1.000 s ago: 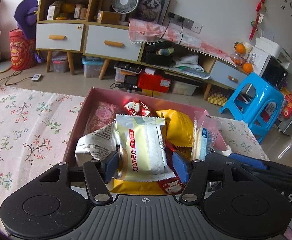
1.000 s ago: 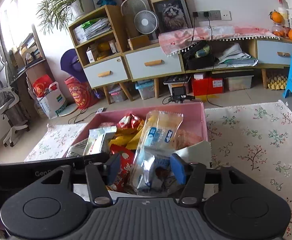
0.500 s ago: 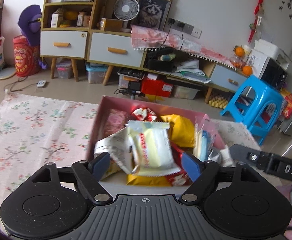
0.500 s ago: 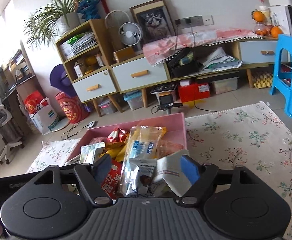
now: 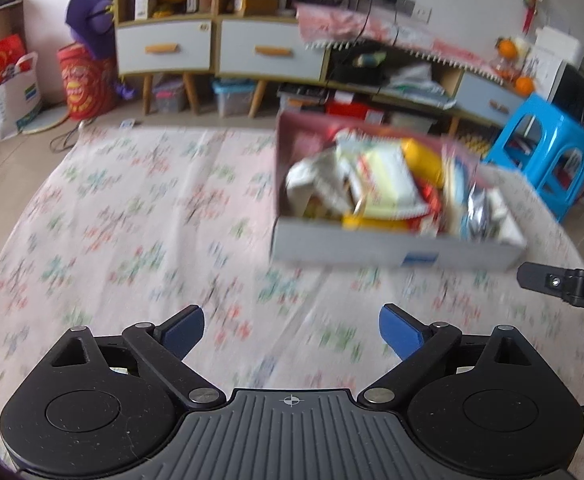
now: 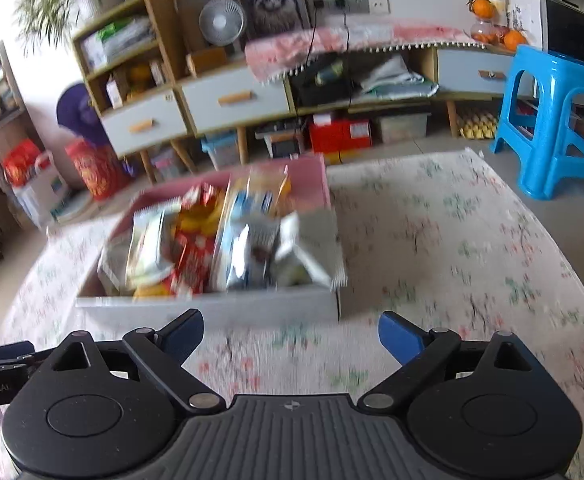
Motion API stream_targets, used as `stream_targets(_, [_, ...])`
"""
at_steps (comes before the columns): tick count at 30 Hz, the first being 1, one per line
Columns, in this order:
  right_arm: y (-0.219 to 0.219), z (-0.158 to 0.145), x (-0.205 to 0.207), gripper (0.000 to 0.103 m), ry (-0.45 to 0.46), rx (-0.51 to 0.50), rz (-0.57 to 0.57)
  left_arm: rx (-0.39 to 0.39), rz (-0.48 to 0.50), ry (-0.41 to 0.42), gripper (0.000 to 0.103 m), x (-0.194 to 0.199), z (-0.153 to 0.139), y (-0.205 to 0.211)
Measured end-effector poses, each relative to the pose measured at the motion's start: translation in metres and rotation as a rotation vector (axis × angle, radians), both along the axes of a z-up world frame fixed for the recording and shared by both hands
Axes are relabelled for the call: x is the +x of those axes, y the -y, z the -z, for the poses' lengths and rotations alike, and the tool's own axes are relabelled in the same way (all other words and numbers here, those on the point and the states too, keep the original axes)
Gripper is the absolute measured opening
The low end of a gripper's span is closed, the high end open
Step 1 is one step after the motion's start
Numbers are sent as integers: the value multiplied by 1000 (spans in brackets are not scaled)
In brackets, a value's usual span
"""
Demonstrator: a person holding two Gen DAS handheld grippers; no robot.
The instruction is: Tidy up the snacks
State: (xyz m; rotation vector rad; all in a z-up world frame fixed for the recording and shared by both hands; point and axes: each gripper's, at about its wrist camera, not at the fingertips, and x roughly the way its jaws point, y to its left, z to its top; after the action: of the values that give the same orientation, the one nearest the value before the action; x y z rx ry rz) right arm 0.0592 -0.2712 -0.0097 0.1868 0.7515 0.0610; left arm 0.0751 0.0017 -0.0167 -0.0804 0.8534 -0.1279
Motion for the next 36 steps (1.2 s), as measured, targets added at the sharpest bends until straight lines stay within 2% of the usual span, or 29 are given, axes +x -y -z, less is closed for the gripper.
stream_targets(7, [-24,8,-37,91,-102,-29,-23,24,-46,-42,98,-21,8,-10])
stream_targets(12, [-37,14,-56,91,-138,-68,-22,24,-41,-33,100,-41,5,-14])
stream_targets(19, [-43,16,-65,91,-132,-122,26,53,-17,-18,100,-49,-4,-5])
stream_targets(26, [-59,12,-60,94,-109,-183,-19,78,13,-24,100,-55,-5,3])
stream_targets(36, [-62,13,-59,94,-118,-189,-29,111,-30,-47,101,-57,-3,-1])
